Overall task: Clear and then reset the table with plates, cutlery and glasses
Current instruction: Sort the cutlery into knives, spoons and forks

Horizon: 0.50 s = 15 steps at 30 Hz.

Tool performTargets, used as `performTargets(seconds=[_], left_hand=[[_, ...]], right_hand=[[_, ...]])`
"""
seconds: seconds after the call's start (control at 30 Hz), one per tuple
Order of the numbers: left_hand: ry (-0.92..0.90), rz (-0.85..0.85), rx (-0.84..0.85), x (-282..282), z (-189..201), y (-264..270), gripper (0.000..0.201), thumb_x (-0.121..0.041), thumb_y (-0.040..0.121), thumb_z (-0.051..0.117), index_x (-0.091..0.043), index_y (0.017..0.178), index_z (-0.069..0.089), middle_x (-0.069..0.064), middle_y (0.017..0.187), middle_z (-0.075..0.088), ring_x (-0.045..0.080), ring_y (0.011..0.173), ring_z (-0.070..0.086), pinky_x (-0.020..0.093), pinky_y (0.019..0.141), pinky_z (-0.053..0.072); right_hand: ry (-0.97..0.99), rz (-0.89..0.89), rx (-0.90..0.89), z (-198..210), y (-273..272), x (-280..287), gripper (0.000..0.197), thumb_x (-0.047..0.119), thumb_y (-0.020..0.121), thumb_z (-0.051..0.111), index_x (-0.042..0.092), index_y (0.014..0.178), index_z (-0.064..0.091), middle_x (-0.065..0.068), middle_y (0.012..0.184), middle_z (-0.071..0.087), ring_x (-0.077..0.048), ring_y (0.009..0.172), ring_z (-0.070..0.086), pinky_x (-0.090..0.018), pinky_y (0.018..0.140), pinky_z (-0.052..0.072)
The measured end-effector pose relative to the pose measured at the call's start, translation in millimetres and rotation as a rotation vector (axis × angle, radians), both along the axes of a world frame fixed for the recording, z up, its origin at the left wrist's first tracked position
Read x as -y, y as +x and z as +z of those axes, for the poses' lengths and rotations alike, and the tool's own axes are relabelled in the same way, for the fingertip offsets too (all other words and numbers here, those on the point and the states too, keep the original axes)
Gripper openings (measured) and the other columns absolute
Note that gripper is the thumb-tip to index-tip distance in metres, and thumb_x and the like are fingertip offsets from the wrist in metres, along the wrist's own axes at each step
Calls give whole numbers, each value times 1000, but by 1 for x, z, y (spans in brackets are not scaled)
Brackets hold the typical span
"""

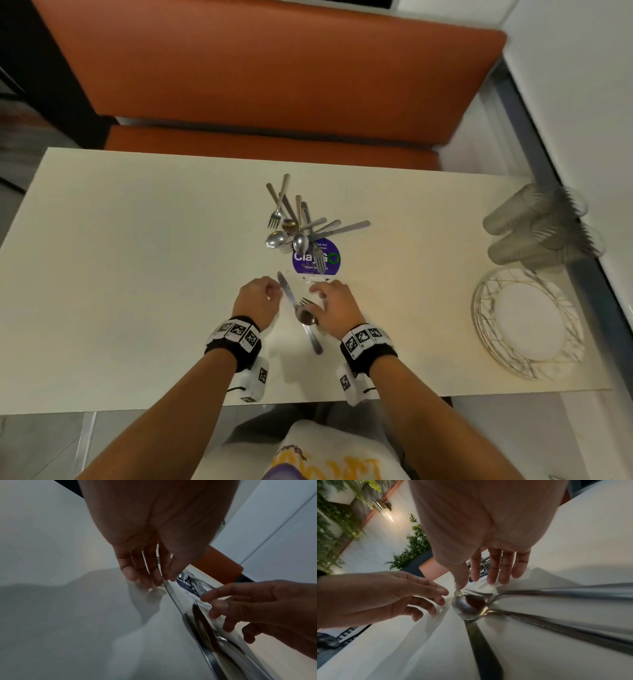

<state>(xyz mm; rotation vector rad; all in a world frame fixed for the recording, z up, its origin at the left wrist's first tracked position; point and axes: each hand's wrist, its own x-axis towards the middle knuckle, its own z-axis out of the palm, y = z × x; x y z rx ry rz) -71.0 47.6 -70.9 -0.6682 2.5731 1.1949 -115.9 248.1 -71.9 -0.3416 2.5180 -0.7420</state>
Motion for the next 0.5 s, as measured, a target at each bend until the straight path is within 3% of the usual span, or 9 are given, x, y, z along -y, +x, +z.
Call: performTargets(seconds=[0.1, 0.27, 0.37, 0.5], left_hand=[[12, 77, 79, 2, -3, -7, 24, -31, 91, 74, -15, 109, 67, 2, 91, 70, 24, 91, 69, 36, 84, 57], [-140, 35, 210, -5, -3, -22, 58, -63, 80, 76, -20, 113, 58, -2, 105, 63, 24, 98, 66, 35, 80, 52], [-205, 6, 253, -10, -5, -28, 67, -62, 80, 77, -14, 122, 57, 4, 120, 62, 27, 109, 65, 38, 86, 52], [-184, 30, 275, -9, -6, -32, 56, -51, 87, 76, -12, 123, 58, 8, 123, 64, 28, 109, 65, 38, 87, 54]], right_hand=[[58, 70, 14, 1, 5, 11, 54, 61, 75, 69, 37, 123, 59, 2, 118, 51, -19, 109, 44, -35, 96, 43], [126, 129, -40, -3, 5, 11, 36, 48, 81, 70, 33, 113, 64, 2, 113, 53, -23, 109, 46, -39, 94, 44], [123, 119, -37, -6, 4, -2, 29, 36, 84, 72, 29, 111, 66, 2, 109, 56, -22, 106, 49, -39, 94, 46], [69, 74, -12, -9, -4, -19, 28, 26, 83, 76, 26, 110, 66, 5, 104, 55, -18, 102, 51, -38, 95, 49]])
